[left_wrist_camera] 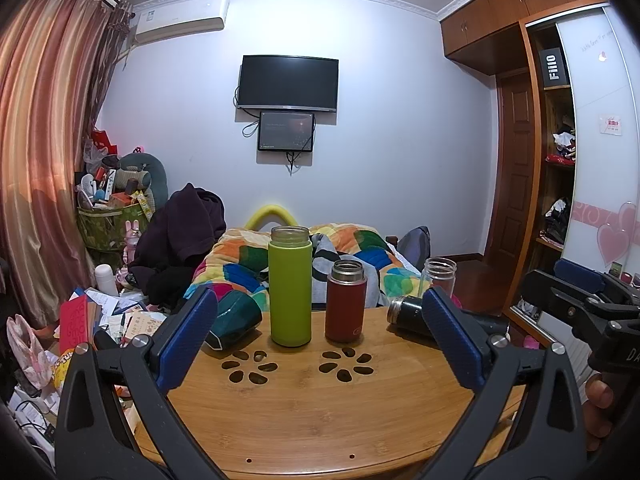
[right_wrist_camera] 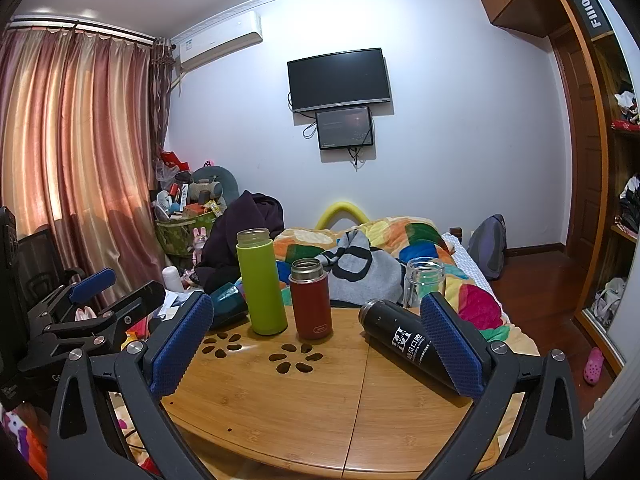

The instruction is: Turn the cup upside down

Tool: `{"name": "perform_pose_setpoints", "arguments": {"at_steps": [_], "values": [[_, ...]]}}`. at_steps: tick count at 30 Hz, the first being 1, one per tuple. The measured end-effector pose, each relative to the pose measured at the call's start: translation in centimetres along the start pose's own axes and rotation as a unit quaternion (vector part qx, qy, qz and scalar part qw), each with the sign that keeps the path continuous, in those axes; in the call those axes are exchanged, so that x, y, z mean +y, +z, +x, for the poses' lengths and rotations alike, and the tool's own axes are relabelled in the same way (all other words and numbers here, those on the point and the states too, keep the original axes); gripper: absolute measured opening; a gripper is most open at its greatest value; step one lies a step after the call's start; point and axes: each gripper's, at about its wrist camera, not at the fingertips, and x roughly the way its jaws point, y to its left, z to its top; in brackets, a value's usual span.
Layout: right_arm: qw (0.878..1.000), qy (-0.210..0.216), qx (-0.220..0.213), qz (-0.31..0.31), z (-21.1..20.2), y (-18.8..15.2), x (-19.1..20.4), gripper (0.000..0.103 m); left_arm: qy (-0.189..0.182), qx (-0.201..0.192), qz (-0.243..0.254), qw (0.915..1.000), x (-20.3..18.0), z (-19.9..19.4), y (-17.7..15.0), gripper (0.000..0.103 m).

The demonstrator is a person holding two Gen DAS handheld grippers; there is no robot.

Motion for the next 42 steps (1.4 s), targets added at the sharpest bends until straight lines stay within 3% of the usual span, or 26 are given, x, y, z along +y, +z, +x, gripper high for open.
{"name": "perform_pose_setpoints", "arguments": {"at_steps": [26,31,37,42], "values": [[1.000,0.001,-0.001,0.000,-0.2,0.1,0.2,0.103,-0.001,0.000,0.005,1.0000,-0.4,0.0,0.2,0.103],[1.000,-0.004,0.001,0.004,-0.1,0.3,-0.1,0.103,-0.018,0.005,0.005,0.9998,-1.0,0.8,-0.1,0.103],[0.999,-0.018,0.009,0.028,0.2,0.0,-2.8,0.103,-0.067,0.012,-0.003,0.9977,-2.2,4.2,-0.5,0.103],[0.998,-0.035,0.020,0.049,0.7,-0.8,-5.4,0.103,-0.073,0.074,0.005,0.9946,-3.8,10.8,-0.9,0.103]]}}
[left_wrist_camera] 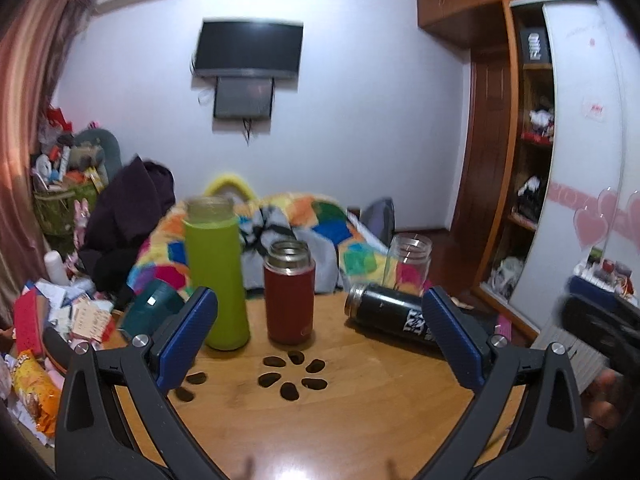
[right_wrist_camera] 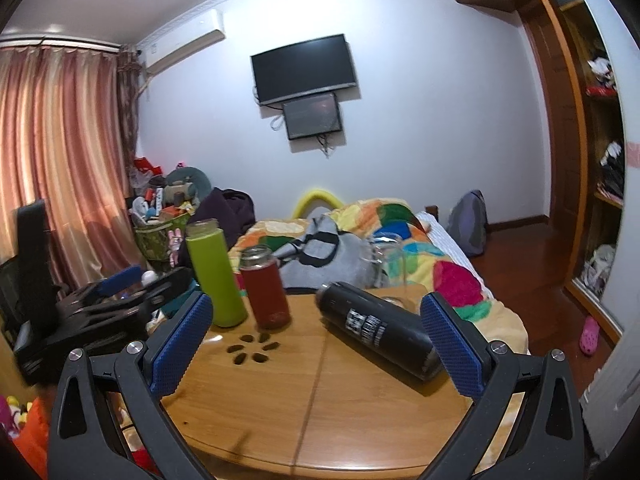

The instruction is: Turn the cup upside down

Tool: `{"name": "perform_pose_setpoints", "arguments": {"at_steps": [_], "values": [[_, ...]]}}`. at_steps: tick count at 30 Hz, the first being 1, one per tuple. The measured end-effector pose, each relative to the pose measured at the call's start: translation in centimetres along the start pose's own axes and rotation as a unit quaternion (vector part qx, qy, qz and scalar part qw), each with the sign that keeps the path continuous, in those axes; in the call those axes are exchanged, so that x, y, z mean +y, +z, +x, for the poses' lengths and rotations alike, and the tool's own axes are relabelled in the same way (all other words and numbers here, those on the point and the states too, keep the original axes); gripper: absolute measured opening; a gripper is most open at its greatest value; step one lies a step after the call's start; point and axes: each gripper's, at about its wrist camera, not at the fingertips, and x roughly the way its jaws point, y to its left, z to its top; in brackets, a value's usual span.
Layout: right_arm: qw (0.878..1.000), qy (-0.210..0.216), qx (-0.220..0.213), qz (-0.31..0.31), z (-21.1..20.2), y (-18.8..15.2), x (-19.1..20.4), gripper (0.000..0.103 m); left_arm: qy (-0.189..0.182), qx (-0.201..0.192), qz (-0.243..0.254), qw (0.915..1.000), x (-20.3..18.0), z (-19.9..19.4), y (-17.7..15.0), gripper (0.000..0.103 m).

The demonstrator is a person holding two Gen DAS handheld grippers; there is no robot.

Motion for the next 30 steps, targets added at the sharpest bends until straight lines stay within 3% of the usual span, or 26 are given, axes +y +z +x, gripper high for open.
{"name": "perform_pose_setpoints", "arguments": {"at_steps": [5,6,8,12,16,23,30], "values": [[1.000,-0.010,0.010,0.017,0.6,-0.8,-2.4,0.103,0.016,0.083,-0.015,0.9963,0.7,8.0,-0.4,0.103],[1.000,-0.011,0.012,0.020,0.8,-0.9,-2.7,0.103,0.020,0.093,-0.017,0.9953,1.0,9.1,-0.5,0.101],[0.999,-0.014,0.017,0.026,1.2,-1.2,-3.5,0.103,0.026,0.117,-0.017,0.9927,1.2,11.3,-0.8,0.087],[0.999,-0.015,0.029,0.041,2.1,-1.7,-4.7,0.103,0.051,0.155,-0.017,0.9865,1.5,15.2,-1.6,0.083],[0.998,-0.017,0.042,0.046,3.0,-2.3,-5.4,0.103,0.067,0.157,-0.018,0.9851,1.7,16.2,-2.1,0.083],[0.997,-0.017,0.056,0.043,3.7,-3.0,-5.4,0.103,0.081,0.166,-0.018,0.9826,2.3,17.4,-2.1,0.061],[0.998,-0.018,0.061,0.030,3.9,-3.2,-4.5,0.103,0.034,0.182,-0.022,0.9824,2.3,15.7,-1.9,0.061]]}}
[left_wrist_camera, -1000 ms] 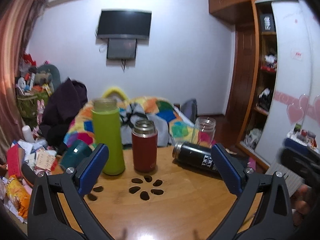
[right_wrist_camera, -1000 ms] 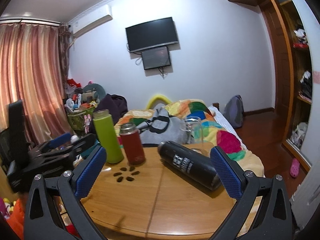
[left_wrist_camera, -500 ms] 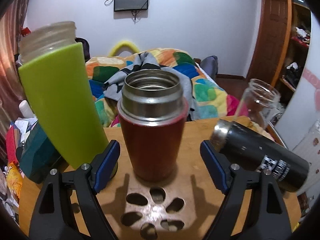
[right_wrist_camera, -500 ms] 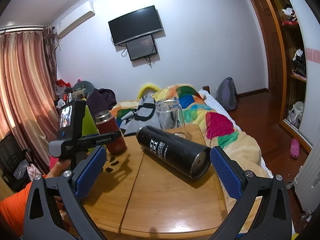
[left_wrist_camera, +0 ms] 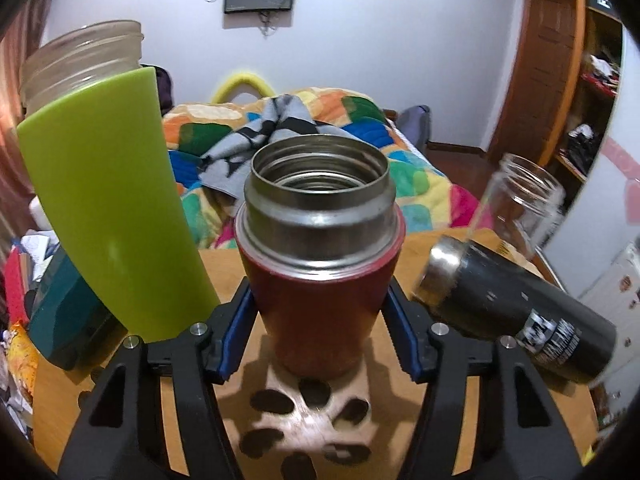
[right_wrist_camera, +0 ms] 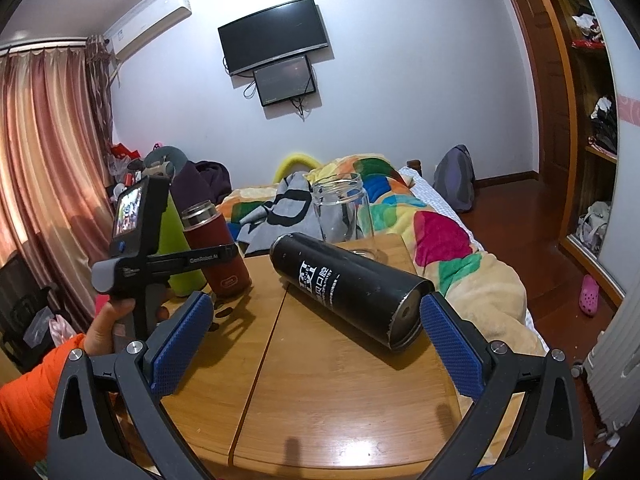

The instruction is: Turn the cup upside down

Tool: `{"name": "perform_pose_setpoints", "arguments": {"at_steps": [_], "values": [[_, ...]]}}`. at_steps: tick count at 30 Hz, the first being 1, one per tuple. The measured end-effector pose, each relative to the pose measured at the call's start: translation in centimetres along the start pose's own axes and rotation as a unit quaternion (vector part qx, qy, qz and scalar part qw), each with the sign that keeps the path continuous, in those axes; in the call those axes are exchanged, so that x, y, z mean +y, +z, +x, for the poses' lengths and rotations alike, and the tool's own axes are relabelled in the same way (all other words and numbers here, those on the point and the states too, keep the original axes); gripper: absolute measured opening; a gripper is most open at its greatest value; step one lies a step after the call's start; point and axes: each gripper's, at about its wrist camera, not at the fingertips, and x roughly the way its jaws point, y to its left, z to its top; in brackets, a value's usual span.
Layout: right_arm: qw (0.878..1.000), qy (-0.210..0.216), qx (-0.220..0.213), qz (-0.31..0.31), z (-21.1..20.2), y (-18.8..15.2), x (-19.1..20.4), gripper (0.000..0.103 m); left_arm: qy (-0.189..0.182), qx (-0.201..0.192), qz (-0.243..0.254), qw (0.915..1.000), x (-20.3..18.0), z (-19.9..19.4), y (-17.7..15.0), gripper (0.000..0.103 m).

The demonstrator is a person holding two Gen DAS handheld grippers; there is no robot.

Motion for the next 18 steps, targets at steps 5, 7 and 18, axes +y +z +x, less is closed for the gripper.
{"name": "perform_pose_setpoints", "arguments": {"at_steps": [5,7,18], "values": [[1.000,-0.001,0.008,-0.018,0.6,-0.2,0.8,0.103,-0.033,0.012,0.048,0.9982,-1.5,-2.7,-2.0,0.061],[1.000,0.000,0.012,-0.024,0.7,-0.5,1.2,0.103,-0.052,0.018,0.068,0.9962,-2.0,-4.2,-3.0,0.061],[0.999,0.013,0.025,-0.045,0.3,-1.5,2.9,0.103,-0.105,0.023,0.132,0.9854,-2.2,-12.5,-9.1,0.061]]}}
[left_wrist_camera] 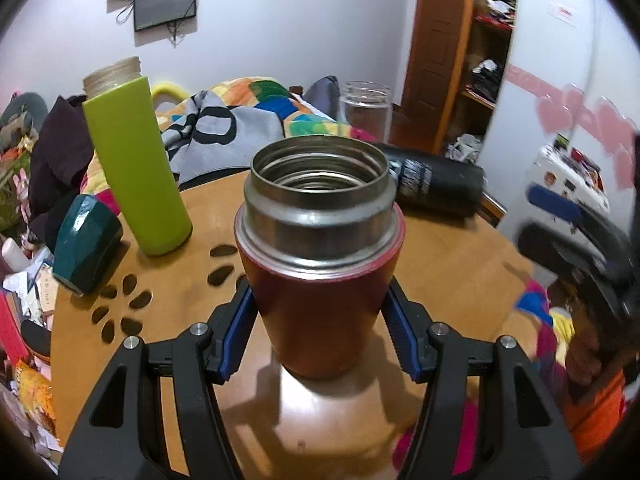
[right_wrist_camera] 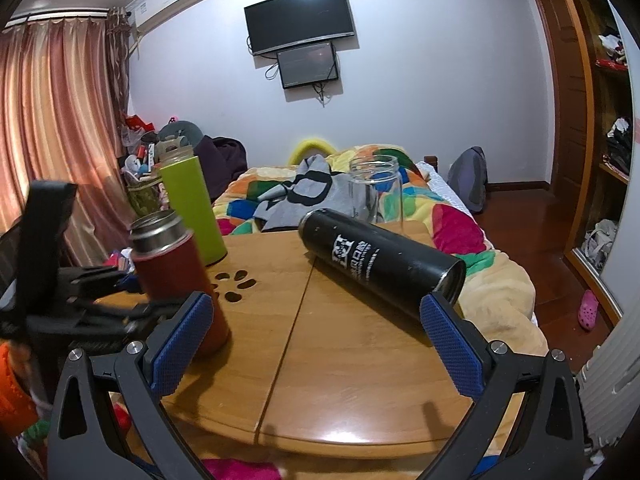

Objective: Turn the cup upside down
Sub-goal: 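Lift the red tumbler with the right tool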

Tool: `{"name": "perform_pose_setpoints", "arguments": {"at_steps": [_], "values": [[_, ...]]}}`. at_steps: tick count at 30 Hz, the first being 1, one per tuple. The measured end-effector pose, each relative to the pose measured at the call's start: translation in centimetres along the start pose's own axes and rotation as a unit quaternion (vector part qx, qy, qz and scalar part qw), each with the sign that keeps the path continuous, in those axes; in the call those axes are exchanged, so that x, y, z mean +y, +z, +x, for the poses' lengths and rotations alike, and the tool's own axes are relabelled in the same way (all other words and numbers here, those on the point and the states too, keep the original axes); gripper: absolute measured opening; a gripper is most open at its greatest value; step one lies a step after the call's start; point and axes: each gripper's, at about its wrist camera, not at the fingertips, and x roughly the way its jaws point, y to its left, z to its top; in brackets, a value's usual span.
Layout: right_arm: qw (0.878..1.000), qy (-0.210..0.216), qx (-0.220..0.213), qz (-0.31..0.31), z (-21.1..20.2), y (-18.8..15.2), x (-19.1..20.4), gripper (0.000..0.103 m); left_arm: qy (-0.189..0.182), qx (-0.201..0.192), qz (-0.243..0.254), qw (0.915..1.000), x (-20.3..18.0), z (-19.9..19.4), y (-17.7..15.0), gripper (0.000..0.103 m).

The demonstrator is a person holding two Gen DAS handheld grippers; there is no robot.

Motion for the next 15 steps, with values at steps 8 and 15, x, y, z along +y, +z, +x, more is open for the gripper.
{"name": "perform_pose_setpoints", "arguments": {"at_steps": [8,15], "values": [[0.999,0.011,0.016,-0.032,0.0,-1.5,2.0,0.103,-0.009,-0.029,0.034,0.9990,-0.3,-1.5,-2.0,0.061],[0.997,0.038,0.047,-0.047,1.3,-3.4,3.3,0.103,-0.007,-0.038,0.034,0.9987,0.1,-0.9,-2.3,0.062]]}}
